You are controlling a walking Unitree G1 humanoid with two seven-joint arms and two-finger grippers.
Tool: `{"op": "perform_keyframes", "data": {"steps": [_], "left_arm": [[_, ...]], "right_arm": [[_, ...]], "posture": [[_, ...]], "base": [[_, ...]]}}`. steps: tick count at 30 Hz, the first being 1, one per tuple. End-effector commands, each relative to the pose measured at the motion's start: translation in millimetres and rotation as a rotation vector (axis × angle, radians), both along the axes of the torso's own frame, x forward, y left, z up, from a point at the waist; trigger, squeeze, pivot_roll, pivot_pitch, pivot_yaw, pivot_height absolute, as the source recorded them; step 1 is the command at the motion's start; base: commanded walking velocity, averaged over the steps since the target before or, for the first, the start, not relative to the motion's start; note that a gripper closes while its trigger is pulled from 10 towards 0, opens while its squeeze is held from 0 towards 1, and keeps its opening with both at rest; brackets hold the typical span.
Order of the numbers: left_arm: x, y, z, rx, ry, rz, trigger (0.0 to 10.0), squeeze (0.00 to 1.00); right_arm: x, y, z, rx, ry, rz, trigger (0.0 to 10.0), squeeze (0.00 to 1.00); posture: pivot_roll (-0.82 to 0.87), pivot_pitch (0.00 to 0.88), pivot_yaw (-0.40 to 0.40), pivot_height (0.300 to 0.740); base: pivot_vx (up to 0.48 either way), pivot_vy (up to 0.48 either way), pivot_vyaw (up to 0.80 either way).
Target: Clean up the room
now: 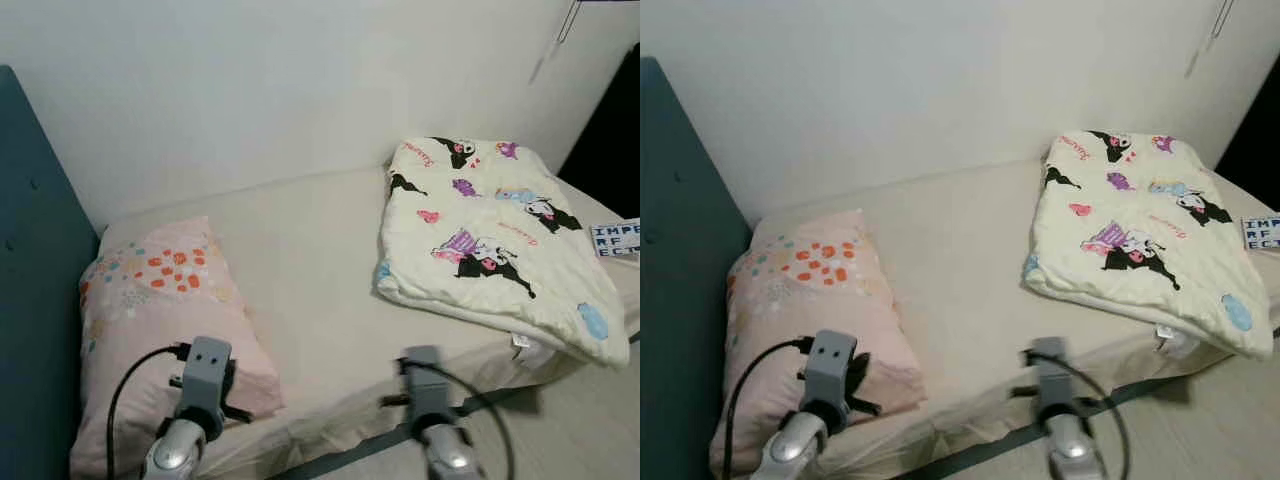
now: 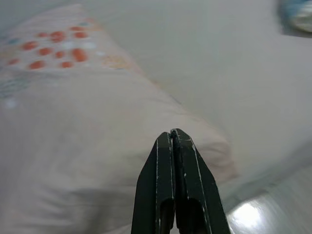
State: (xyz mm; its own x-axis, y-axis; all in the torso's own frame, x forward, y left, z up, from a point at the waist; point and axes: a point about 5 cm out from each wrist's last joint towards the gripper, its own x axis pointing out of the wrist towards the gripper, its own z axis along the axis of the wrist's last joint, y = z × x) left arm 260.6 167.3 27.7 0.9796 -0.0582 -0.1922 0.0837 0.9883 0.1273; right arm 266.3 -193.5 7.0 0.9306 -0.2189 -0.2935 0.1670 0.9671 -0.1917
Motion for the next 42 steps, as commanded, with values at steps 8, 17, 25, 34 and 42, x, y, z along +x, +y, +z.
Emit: {"op": "perform_keyframes", "data": {"steps": [8,17,25,34,42], "left_arm": [[10.6,-4.9,2.2,-0.002,-0.023,0.049,10.0,0.00],[12.8,-2.1,0.7,0.013,-0.037,0.052,10.0,0.00],[12.9,-0.4,-0.2,0.004,-0.042,0.060,10.0,0.00],[6.9,4.7,0.2,-0.006,-0.044,0.061,10.0,0.00],[3.3,1.2,1.4,-0.014,-0.056,0.062,10.0,0.00]], "right_arm": [[1.3,1.3,-0.4,-0.004,-0.024,0.009,10.0,0.00],[3.8,6.6,2.4,-0.011,-0.064,0.003,10.0,0.00],[6.9,10.5,5.4,-0.003,-0.088,0.044,10.0,0.00],[12.0,27.5,11.1,0.127,-0.107,0.147,10.0,0.00],[6.2,57.9,1.1,0.197,-0.024,0.367,10.0,0.00]], "posture": [[-0.08,0.068,-0.007,0.737],[-0.07,0.073,0.008,0.737],[-0.07,0.073,0.001,0.737],[-0.04,0.074,0.024,0.737],[-0.02,0.077,-0.006,0.737]], "base": [[0.000,0.000,0.00],[0.000,0.000,0.00],[0.000,0.000,0.00],[0.000,0.000,0.00],[0.000,0.000,0.00]]}}
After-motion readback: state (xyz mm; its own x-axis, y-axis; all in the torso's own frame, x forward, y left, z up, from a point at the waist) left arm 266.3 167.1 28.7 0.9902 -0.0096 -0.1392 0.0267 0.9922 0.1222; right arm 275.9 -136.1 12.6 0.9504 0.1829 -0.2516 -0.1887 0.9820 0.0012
